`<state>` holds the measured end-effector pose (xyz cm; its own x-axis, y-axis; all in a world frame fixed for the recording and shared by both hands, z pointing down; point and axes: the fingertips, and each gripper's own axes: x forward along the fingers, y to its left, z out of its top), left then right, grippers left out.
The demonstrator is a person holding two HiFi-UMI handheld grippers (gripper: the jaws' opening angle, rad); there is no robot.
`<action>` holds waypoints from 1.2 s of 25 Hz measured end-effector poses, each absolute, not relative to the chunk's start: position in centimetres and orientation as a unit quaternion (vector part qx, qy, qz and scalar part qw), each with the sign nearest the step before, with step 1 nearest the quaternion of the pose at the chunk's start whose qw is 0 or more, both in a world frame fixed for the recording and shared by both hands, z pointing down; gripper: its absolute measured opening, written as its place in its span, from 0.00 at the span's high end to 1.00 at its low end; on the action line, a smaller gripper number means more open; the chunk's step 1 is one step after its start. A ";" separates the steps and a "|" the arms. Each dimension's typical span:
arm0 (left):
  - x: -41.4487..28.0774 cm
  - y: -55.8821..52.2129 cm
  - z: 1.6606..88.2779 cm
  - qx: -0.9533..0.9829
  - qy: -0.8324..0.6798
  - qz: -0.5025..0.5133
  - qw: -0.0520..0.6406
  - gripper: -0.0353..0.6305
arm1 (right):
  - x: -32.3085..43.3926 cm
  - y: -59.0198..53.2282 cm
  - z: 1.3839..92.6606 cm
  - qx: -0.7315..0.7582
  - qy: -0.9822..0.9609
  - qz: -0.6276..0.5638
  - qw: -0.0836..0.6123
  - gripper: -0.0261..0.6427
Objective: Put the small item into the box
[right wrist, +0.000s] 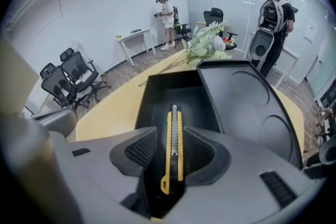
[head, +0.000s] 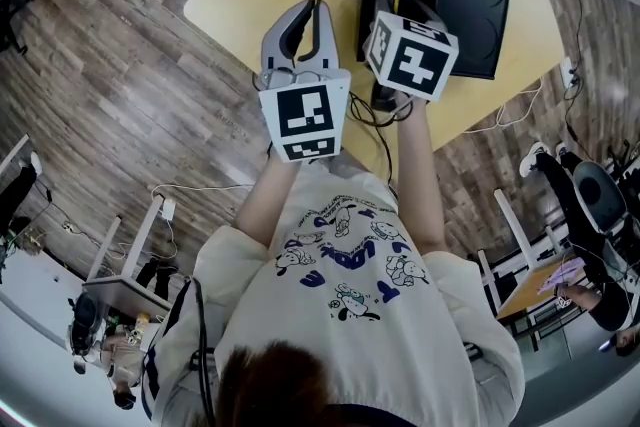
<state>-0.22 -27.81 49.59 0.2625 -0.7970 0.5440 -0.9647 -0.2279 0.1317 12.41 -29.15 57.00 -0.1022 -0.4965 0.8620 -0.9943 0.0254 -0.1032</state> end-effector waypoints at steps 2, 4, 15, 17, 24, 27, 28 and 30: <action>0.0 -28.0 48.6 0.766 -0.578 0.177 0.220 0.91 | 12.2 -29.2 55.1 0.591 -0.652 0.370 0.299 0.71; 0.3 -28.1 47.4 0.771 -0.577 0.167 0.211 0.91 | 12.1 -29.2 52.8 0.601 -0.665 0.354 0.268 0.75; 1.6 -28.1 39.1 0.805 -0.562 0.106 0.157 0.91 | 10.9 -27.2 39.7 0.625 -0.730 0.242 0.133 0.89; 1.9 -27.8 37.5 0.810 -0.558 0.100 0.148 0.91 | 11.0 -26.6 38.1 0.628 -0.734 0.224 0.125 0.89; 2.0 -26.2 33.5 0.822 -0.552 0.077 0.120 0.91 | 11.2 -24.4 34.1 0.643 -0.739 0.177 0.097 0.89; 2.1 -25.6 32.1 0.827 -0.547 0.070 0.107 0.91 | 11.1 -23.6 32.7 0.648 -0.741 0.158 0.084 0.90; 2.2 -25.4 31.7 0.829 -0.545 0.068 0.103 0.91 | 11.1 -23.3 32.3 0.650 -0.741 0.151 0.080 0.90; 2.4 -24.9 31.1 0.832 -0.543 0.063 0.095 0.91 | 11.1 -22.7 31.6 0.653 -0.741 0.138 0.072 0.90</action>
<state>2.43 -24.87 31.06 0.4033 -0.8911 0.2079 -0.9151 -0.3931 0.0904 11.06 -22.74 31.59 -0.1379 -0.9480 0.2869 -0.9876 0.1098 -0.1118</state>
